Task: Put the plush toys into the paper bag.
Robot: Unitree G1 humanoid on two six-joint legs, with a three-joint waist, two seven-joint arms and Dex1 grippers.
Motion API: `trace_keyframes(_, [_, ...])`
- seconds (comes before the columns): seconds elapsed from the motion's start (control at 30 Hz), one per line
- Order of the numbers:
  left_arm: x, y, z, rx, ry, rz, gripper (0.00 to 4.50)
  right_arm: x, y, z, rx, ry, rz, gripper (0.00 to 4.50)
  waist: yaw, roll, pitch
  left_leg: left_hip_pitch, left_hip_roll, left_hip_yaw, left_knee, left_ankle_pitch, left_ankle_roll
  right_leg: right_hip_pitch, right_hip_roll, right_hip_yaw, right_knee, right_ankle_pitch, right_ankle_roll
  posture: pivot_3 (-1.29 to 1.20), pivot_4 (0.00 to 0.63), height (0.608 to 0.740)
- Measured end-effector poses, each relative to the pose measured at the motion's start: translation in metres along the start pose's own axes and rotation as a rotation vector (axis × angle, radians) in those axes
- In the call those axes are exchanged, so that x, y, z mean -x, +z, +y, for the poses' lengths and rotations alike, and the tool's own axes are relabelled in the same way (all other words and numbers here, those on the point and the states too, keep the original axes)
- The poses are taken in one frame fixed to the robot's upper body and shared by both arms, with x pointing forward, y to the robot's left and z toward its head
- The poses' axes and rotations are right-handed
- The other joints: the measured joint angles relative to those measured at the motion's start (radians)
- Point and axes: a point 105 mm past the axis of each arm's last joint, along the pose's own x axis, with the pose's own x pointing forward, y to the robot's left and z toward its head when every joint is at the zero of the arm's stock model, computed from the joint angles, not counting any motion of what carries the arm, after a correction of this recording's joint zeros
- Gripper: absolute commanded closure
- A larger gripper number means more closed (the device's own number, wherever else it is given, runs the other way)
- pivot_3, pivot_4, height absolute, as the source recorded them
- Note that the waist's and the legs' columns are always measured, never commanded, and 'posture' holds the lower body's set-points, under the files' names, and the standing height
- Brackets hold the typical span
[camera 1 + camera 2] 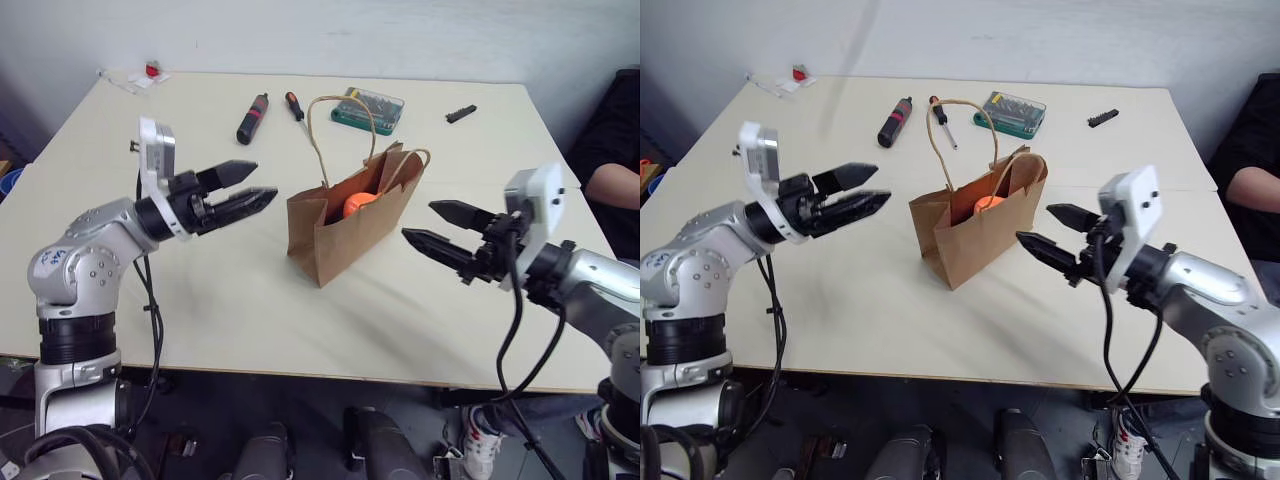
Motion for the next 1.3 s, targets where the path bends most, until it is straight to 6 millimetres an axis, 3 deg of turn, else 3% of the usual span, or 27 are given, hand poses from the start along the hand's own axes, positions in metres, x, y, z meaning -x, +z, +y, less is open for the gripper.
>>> trace_keyframes(0.13, [-0.013,-0.027,-0.008,-0.009,-0.052,0.066,0.0,-0.009,-0.027,0.001,-0.038,0.003,0.086,1.76,0.001,0.0,0.0,0.001,0.0,0.0,0.0,0.0,0.001,0.001,0.0,0.0,-0.001,0.0,0.0,0.0,0.15,0.74])
trace_keyframes(0.2, [-0.022,-0.036,-0.015,-0.02,-0.101,0.087,0.0,-0.021,-0.036,0.011,-0.031,0.046,0.106,2.46,0.0,0.0,0.0,0.001,0.0,0.0,0.0,0.0,0.001,0.001,0.0,0.0,-0.001,0.0,0.0,0.0,0.15,0.74])
trace_keyframes(0.37, [-0.037,-0.055,-0.006,-0.047,-0.1,0.115,0.0,-0.062,-0.062,0.023,0.035,0.081,0.176,4.32,-0.004,0.0,0.0,0.0,0.0,0.001,0.001,0.0,0.0,-0.001,0.001,0.0,0.001,0.0,0.0,0.0,0.15,0.74])
trace_keyframes(0.4, [-0.041,-0.055,-0.005,-0.05,-0.102,0.113,0.0,-0.071,-0.067,0.026,0.044,0.09,0.186,4.49,-0.003,0.0,0.0,-0.001,0.0,0.001,0.002,0.0,0.0,-0.002,0.0,0.0,0.002,0.0,0.0,0.0,0.15,0.74])
trace_keyframes(0.47, [-0.045,-0.053,-0.004,-0.071,-0.105,0.102,0.0,-0.086,-0.072,0.031,0.075,0.106,0.197,4.49,-0.002,0.0,0.0,-0.002,0.0,0.001,0.002,0.0,0.0,-0.002,0.0,0.0,0.005,0.0,0.0,0.0,0.15,0.74])
trace_keyframes(0.63, [-0.049,-0.053,-0.002,-0.103,-0.088,0.091,0.0,-0.101,-0.074,0.025,0.113,0.076,0.197,4.49,0.001,0.0,0.0,-0.002,0.0,0.001,0.003,0.0,0.001,-0.002,0.0,0.0,0.005,0.0,0.0,0.0,0.15,0.74])
trace_keyframes(0.83, [-0.06,-0.062,-0.006,-0.072,-0.089,0.074,0.0,-0.111,-0.073,0.019,0.128,0.048,0.178,4.49,0.001,0.0,0.0,-0.002,0.0,0.001,0.003,0.0,0.001,-0.002,0.0,-0.001,0.005,0.0,0.0,0.0,0.15,0.74])
trace_keyframes(1.03, [-0.08,-0.062,0.009,-0.125,0.006,0.07,0.0,-0.113,-0.076,0.017,0.135,0.042,0.182,4.49,0.003,0.0,0.0,-0.002,0.0,0.001,0.004,0.0,0.001,-0.002,0.0,-0.001,0.006,0.0,0.001,0.0,0.15,0.74])
trace_keyframes(1.13, [-0.086,-0.067,0.013,-0.128,0.012,0.08,0.6,-0.112,-0.077,0.016,0.134,0.037,0.183,4.5,0.0,0.0,0.0,-0.002,0.0,0.001,0.003,0.0,0.001,-0.002,0.001,-0.001,0.006,0.0,0.001,0.0,0.15,0.74])
trace_keyframes(1.3, [-0.089,-0.068,0.017,-0.13,0.011,0.083,2.26,-0.1,-0.082,0.011,0.115,0.013,0.18,4.5,0.0,0.0,0.0,-0.002,0.0,0.001,0.003,0.0,0.001,-0.002,0.001,-0.001,0.006,0.0,0.001,0.0,0.15,0.74])
